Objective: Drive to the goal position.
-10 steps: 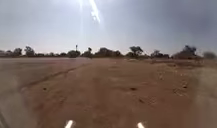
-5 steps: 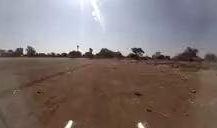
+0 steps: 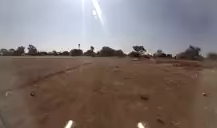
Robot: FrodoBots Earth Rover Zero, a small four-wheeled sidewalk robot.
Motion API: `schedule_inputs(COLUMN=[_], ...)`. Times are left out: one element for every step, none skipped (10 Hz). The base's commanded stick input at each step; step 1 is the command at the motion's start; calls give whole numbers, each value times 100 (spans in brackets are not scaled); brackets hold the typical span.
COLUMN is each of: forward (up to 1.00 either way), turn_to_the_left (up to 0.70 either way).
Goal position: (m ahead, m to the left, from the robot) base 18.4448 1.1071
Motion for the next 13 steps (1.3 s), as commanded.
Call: schedule_inputs(forward=[50,50,50,50,50,50,50,50,50,50,50,50,50], turn_to_the_left=[0,0,0,0,0,0,0,0,0,0,0,0,0])
